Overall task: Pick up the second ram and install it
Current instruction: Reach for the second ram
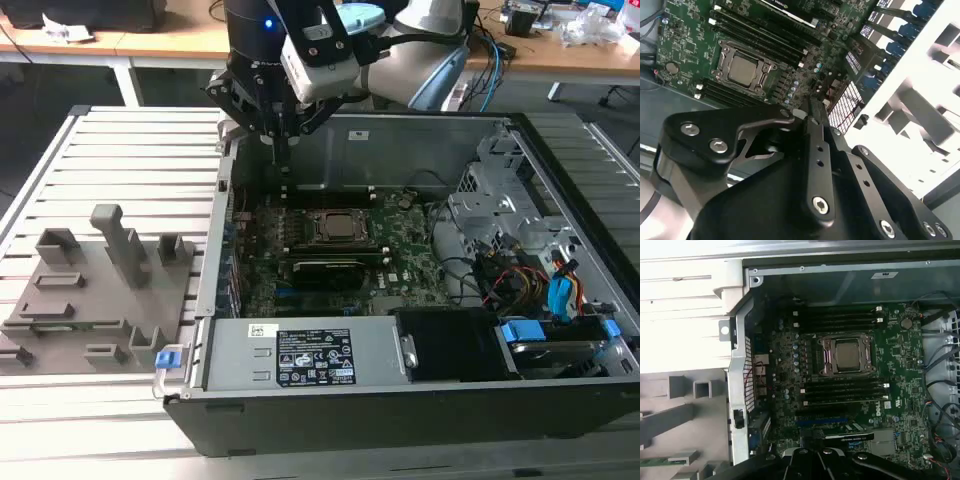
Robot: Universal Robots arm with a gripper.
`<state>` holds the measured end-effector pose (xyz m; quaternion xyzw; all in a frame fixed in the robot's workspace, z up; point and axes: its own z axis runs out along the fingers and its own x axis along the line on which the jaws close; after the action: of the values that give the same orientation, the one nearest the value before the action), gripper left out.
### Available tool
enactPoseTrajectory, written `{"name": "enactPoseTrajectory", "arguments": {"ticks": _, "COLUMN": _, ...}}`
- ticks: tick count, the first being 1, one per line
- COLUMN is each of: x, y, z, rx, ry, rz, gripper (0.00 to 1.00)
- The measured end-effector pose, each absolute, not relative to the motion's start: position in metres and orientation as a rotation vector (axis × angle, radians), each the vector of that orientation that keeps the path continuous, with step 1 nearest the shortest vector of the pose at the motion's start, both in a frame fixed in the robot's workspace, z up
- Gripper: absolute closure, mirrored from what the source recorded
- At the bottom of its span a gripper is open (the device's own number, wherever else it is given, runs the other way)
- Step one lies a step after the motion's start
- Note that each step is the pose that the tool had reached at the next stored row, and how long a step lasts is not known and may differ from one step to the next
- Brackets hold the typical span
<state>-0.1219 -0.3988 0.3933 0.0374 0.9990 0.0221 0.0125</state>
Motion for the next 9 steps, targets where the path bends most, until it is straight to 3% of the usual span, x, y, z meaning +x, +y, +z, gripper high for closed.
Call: {"name": "enactPoseTrajectory", "arguments": {"ticks": 9, "x": -0.150, "y": -0.399, "z": 0.393, "rx": 0.117, "ry": 3.114, "rz": 0.069, "gripper": 0.89}}
